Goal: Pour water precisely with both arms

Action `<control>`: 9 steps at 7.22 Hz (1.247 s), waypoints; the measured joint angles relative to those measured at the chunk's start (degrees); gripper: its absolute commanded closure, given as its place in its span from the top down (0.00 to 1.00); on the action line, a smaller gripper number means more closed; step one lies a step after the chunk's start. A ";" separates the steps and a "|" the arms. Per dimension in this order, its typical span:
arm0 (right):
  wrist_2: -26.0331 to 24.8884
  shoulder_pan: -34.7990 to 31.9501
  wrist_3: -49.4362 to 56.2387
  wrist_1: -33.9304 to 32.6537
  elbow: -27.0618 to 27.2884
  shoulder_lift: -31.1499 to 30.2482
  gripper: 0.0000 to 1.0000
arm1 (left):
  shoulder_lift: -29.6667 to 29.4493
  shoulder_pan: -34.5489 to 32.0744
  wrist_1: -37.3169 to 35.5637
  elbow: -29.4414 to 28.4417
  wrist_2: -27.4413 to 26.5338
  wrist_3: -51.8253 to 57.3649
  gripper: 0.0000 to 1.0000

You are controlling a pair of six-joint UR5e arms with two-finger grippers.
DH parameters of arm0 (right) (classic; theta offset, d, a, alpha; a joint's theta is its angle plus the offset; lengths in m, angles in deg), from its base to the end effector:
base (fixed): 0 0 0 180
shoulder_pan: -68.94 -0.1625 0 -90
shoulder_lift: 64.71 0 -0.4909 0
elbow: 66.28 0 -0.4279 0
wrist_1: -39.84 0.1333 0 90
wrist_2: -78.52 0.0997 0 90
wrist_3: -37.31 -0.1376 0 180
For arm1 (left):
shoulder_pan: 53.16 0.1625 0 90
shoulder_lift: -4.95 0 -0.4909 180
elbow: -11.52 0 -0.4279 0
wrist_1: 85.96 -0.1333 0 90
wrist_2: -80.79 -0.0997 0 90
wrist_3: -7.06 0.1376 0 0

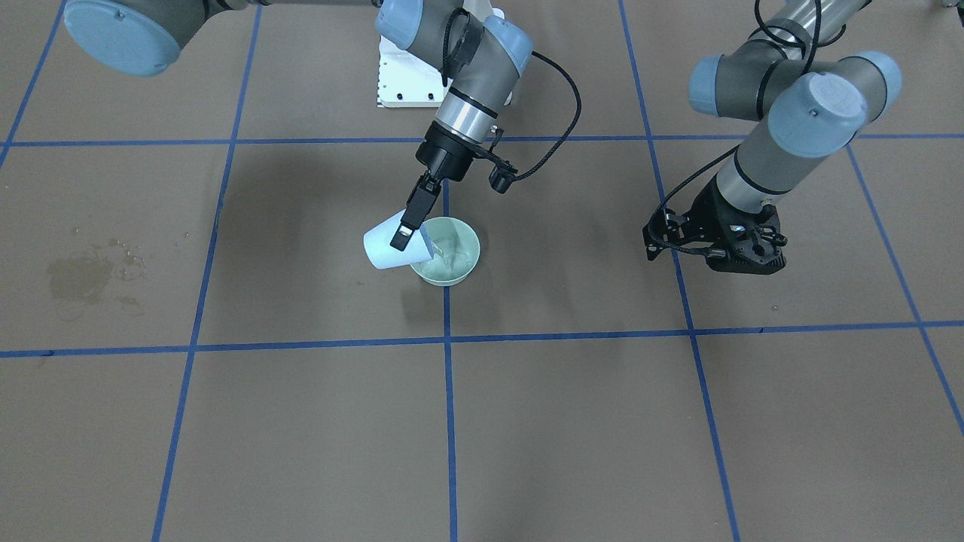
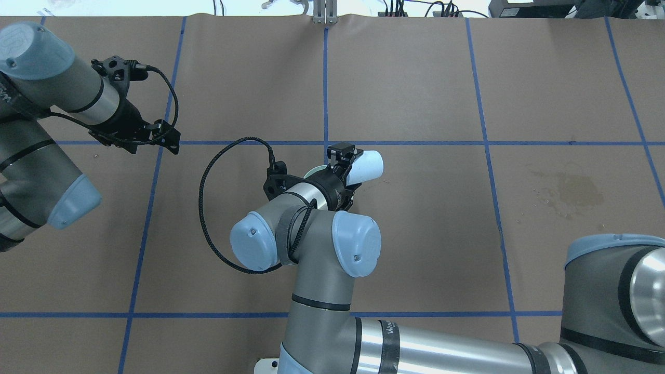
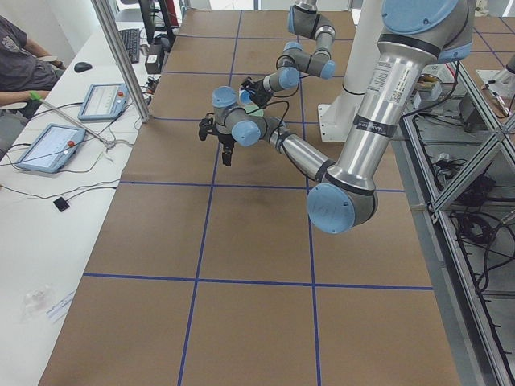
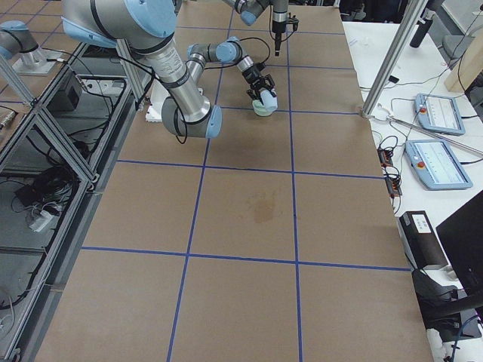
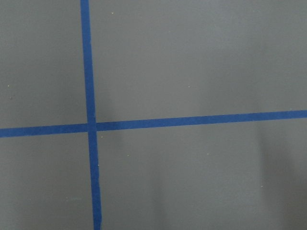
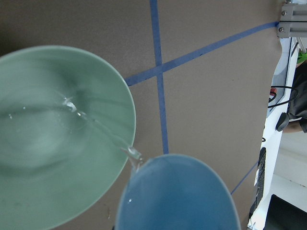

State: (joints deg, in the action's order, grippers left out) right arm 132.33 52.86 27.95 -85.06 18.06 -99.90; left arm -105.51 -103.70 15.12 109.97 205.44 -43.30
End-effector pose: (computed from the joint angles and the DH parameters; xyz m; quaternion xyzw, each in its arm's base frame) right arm -0.7141 -0.4291 0.2048 0.2929 0.1520 -0.4712 0.8180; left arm 0.3994 -0.5718 0.4382 0.0336 0.4286 0.0162 0.9027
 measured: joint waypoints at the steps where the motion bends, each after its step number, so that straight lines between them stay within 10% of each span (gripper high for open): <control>1: -0.97 0.04 0.03 -0.96 -1.32 0.52 0.21 | 0.01 -0.03 0.11 -0.49 0.02 0.06 1.00; 9: -4.43 0.21 -0.05 -9.25 -6.59 4.68 0.17 | 0.00 -0.58 3.50 -3.68 0.07 -0.07 1.00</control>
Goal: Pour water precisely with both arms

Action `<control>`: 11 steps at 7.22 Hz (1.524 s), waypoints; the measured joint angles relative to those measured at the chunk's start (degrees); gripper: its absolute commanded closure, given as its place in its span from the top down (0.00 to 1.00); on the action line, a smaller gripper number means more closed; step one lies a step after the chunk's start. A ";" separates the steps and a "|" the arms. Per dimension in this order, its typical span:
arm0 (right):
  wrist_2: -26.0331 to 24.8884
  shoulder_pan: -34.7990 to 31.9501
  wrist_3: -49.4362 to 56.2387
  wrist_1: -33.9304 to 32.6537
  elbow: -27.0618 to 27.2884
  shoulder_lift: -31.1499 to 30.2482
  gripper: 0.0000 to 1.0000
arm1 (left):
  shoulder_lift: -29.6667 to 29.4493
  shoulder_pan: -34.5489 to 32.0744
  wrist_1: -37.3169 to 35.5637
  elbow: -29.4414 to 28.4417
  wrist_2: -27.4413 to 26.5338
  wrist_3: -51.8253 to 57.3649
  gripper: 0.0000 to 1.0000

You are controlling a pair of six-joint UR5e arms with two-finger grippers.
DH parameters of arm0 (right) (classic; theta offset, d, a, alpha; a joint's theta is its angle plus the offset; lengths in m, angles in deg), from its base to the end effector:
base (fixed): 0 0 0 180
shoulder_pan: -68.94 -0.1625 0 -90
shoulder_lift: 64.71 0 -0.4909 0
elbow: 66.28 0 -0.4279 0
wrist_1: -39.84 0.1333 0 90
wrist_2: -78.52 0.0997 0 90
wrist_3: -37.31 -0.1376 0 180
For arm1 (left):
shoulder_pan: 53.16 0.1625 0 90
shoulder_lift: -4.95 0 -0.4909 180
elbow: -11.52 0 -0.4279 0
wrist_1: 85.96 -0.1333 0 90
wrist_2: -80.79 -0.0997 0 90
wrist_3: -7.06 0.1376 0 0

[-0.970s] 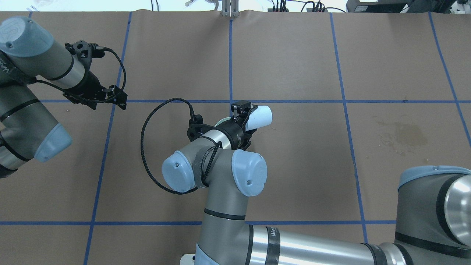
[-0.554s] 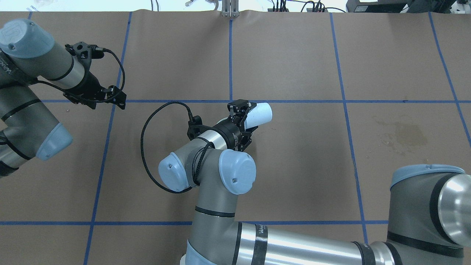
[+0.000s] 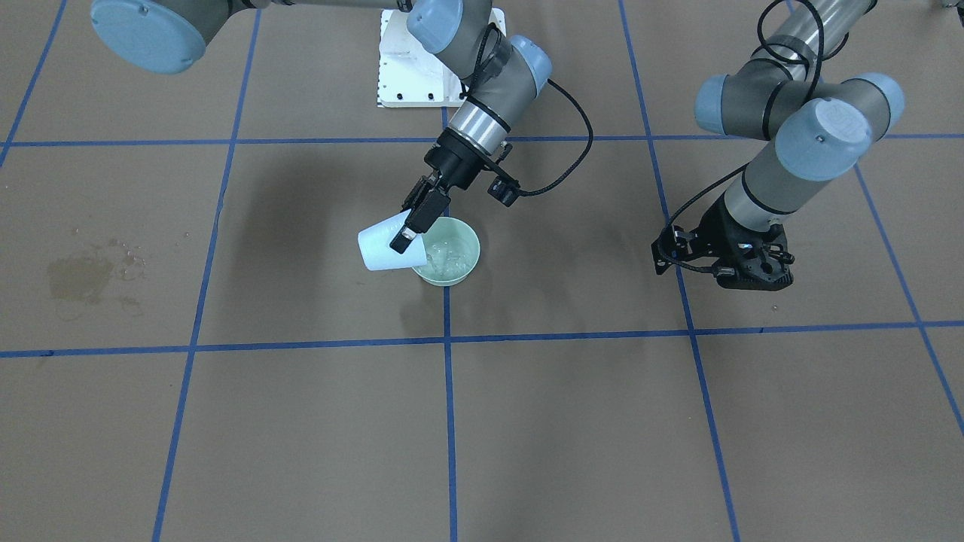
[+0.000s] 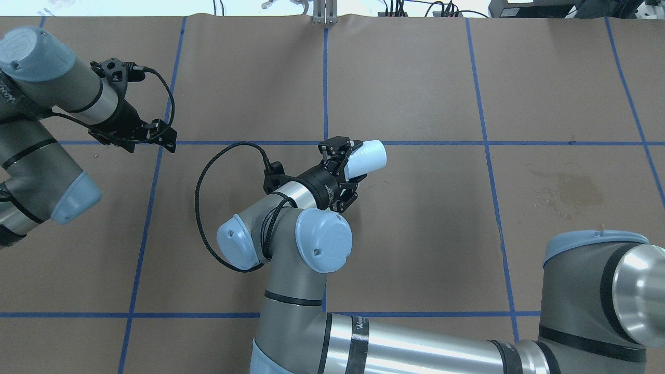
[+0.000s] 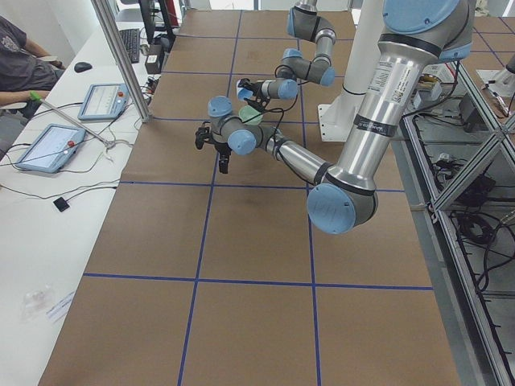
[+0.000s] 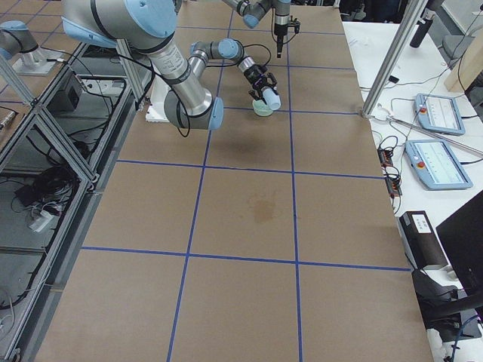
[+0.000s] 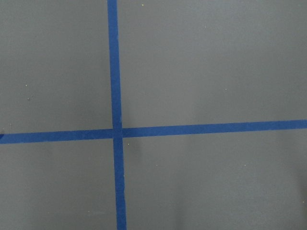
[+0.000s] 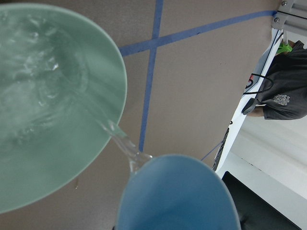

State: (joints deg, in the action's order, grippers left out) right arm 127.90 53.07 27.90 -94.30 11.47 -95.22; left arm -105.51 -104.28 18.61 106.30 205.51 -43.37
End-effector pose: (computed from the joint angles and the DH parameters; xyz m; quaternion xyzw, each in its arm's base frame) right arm -0.7265 -0.4383 0.1965 0.2501 0.2419 -0.4938 0.7969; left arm 0.4014 -0.5854 0.4630 0.0340 0.4280 0.0108 0.9031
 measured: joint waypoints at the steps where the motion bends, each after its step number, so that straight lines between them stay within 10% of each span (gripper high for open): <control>1: -0.16 0.02 0.00 -0.89 -0.08 0.27 0.17 | 0.01 -0.07 0.01 -0.02 0.00 -0.01 1.00; 5: -1.14 0.26 -4.69 -1.24 0.60 0.13 0.18 | -0.02 -0.62 0.02 -0.02 0.02 -0.02 1.00; 8: 5.29 -2.75 -8.28 1.93 16.79 -6.98 0.18 | -0.23 -0.99 0.09 0.31 0.07 0.05 1.00; 11: 19.94 -11.47 -8.50 23.26 28.49 -23.98 0.28 | -0.81 -0.80 0.10 0.51 0.00 -0.32 1.00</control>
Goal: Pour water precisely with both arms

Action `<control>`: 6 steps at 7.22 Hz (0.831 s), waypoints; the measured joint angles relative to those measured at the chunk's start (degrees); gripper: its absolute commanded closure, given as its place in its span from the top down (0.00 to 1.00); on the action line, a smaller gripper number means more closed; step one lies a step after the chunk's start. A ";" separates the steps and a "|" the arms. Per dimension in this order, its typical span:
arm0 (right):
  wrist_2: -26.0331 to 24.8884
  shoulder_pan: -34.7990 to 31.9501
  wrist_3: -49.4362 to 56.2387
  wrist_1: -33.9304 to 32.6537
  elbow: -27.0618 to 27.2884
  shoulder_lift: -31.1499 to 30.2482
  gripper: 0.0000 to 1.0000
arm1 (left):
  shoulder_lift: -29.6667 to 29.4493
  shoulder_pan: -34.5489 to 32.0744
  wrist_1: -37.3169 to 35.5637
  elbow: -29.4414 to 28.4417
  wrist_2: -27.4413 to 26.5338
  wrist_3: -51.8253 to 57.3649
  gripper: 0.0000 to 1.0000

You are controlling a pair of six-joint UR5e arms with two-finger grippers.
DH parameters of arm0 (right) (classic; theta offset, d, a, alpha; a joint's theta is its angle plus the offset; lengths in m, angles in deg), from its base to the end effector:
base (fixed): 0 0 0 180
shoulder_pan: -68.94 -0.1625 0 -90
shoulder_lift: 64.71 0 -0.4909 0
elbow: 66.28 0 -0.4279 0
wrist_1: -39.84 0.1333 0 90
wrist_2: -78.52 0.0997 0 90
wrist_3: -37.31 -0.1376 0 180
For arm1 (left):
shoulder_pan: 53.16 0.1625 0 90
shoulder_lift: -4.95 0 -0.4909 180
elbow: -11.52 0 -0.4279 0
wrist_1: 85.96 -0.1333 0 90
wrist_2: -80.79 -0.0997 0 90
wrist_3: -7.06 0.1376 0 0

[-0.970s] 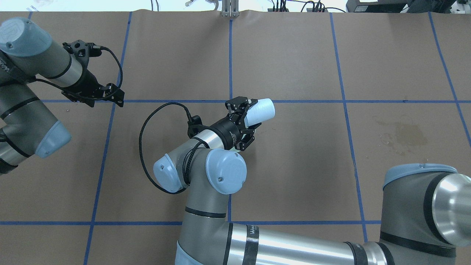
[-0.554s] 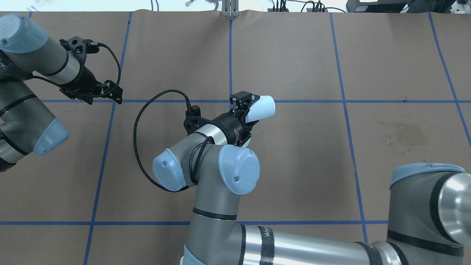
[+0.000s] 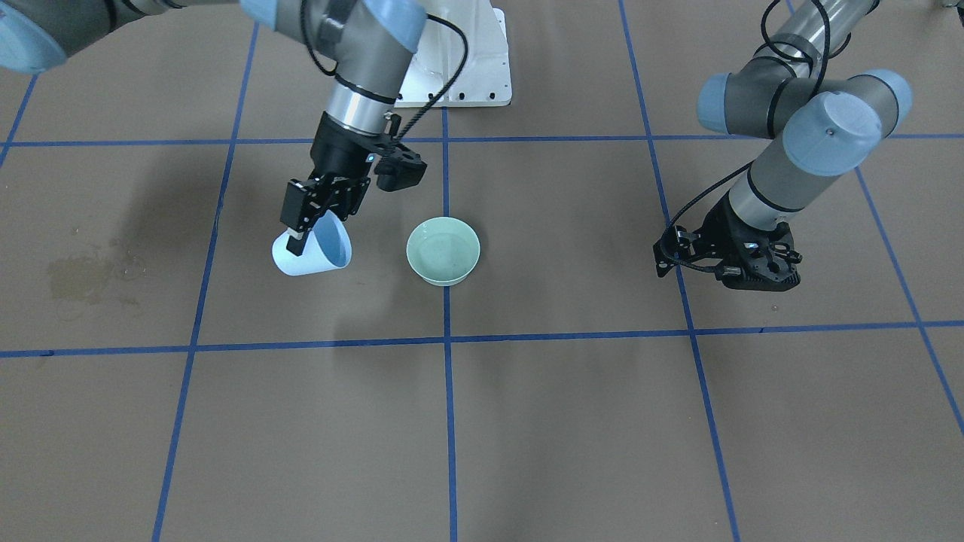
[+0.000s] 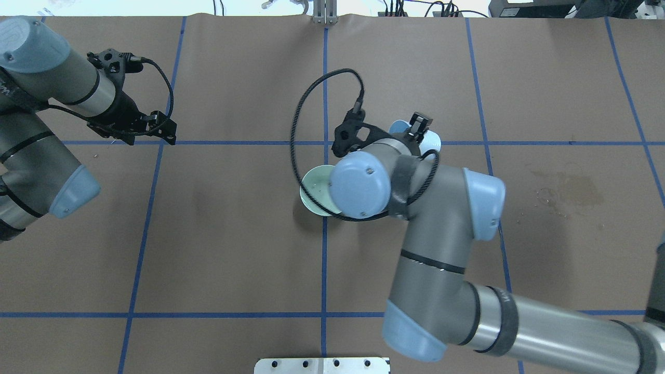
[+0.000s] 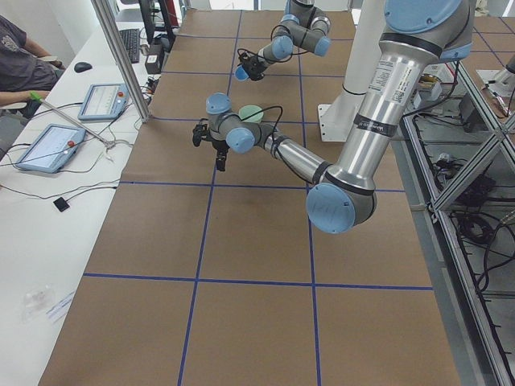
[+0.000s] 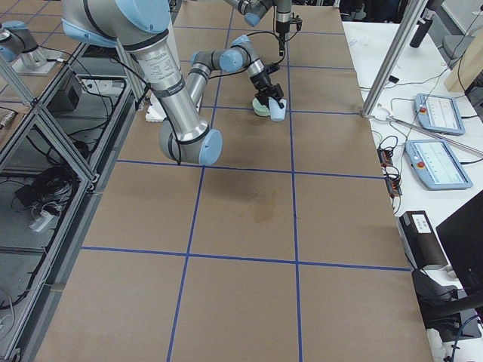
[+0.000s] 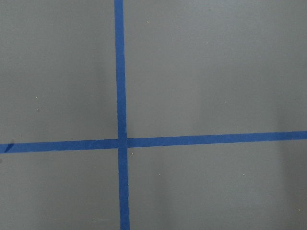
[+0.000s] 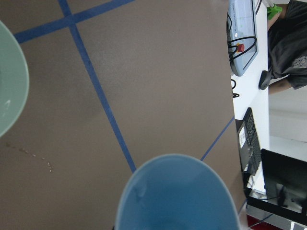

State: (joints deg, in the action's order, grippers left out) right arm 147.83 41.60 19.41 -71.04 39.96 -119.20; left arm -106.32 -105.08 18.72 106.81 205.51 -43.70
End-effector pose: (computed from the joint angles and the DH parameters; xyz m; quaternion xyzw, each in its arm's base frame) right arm -0.5397 -0.4839 0.2854 0.3117 -0.0372 -0.3169 0.8950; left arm 0.3949 -0.5930 0.4480 0.0446 0.4347 0.0058 0.8994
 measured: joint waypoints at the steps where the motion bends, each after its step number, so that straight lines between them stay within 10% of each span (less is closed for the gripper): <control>1: 5.25 -3.15 -0.08 9.99 1.20 -6.60 0.28 | -0.11 0.08 -0.02 0.15 0.00 -0.18 1.00; 6: 26.06 -19.64 -2.12 57.06 1.46 -39.91 0.29 | -0.25 0.37 -0.32 2.81 0.00 -4.29 1.00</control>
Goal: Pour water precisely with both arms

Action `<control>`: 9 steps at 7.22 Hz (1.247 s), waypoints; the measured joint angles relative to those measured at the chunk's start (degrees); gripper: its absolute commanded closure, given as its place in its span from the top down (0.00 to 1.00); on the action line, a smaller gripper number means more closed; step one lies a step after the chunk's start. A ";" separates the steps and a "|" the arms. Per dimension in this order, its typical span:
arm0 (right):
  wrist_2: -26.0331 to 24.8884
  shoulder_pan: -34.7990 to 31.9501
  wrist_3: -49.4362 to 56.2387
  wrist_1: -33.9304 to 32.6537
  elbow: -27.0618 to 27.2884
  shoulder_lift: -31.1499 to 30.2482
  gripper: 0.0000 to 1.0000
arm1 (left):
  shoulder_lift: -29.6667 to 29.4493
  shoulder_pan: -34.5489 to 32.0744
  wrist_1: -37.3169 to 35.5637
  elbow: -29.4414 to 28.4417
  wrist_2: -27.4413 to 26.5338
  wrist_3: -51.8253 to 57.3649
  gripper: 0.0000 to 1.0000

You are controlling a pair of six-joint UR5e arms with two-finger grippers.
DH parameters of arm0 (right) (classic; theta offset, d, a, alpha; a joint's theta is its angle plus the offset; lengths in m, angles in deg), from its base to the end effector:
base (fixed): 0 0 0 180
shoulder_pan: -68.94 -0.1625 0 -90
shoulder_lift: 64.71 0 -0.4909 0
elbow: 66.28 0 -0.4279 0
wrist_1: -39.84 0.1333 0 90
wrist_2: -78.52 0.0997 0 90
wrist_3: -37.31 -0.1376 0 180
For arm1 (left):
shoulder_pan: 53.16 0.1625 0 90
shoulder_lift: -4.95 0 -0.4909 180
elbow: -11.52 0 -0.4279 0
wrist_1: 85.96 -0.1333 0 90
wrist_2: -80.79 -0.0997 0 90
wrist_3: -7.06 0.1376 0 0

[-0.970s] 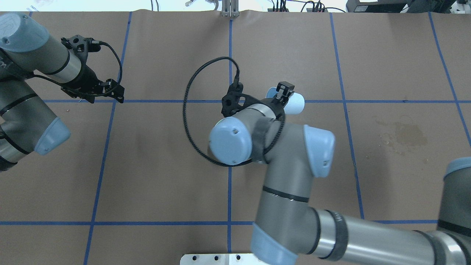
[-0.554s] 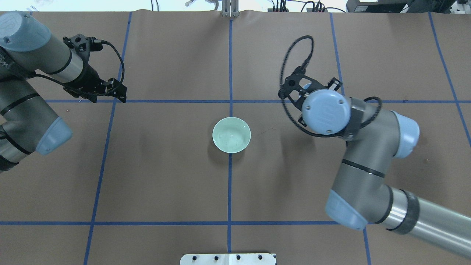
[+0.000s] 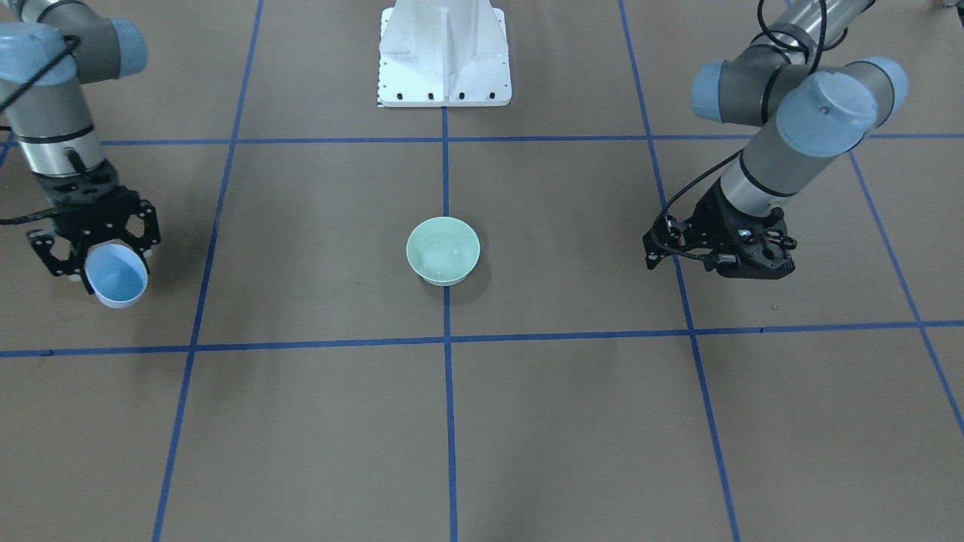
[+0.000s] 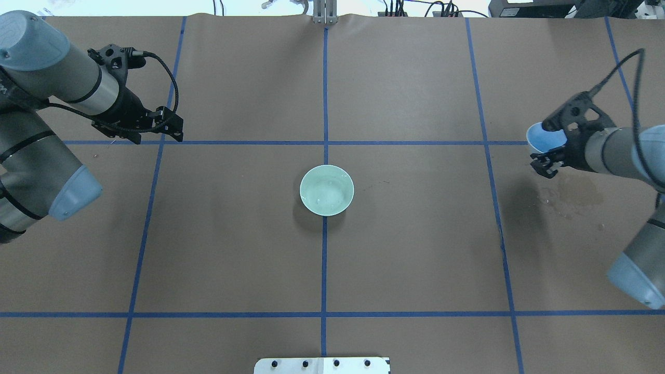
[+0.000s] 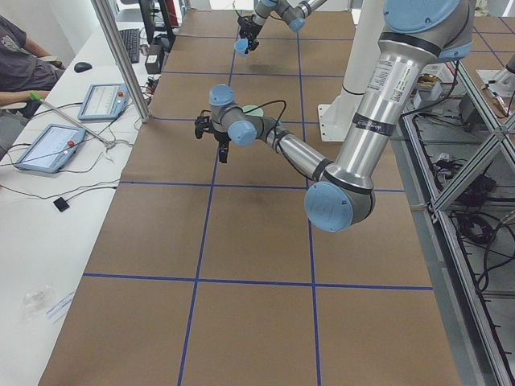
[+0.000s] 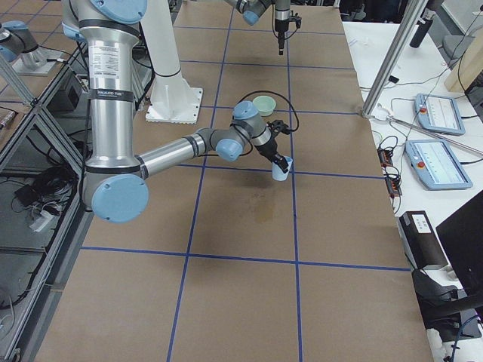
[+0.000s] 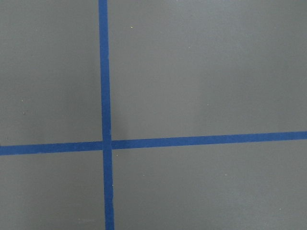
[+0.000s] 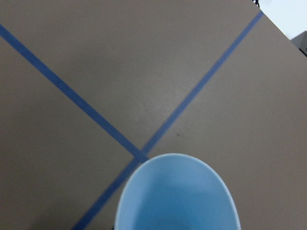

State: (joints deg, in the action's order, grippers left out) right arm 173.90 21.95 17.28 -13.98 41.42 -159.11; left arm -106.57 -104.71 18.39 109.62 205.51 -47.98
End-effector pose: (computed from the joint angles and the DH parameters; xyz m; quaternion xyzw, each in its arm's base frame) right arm -0.2855 -0.4826 0.5667 0.3341 -0.2549 -0.2000 0.8851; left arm 0.3937 -0.5842 0.4199 0.0433 0.4498 -0.0172 0.8919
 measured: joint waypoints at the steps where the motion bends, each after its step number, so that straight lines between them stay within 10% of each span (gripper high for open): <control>1: 1.47 -1.36 -4.40 7.67 -1.05 -4.20 0.29 | 0.00 0.01 -0.02 0.22 0.00 -0.32 1.00; 5: 2.97 -2.20 -20.77 42.75 -17.73 -10.47 0.38 | -0.01 -0.01 -0.09 0.82 0.00 -0.62 1.00; 9: -0.09 -2.10 -25.89 46.05 -20.11 -10.72 0.67 | -0.01 0.04 -0.19 1.53 0.00 -1.61 1.00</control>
State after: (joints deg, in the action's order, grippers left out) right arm 173.81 19.85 -8.61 32.07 21.31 -169.84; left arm -106.58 -104.67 18.20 111.15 205.51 -49.59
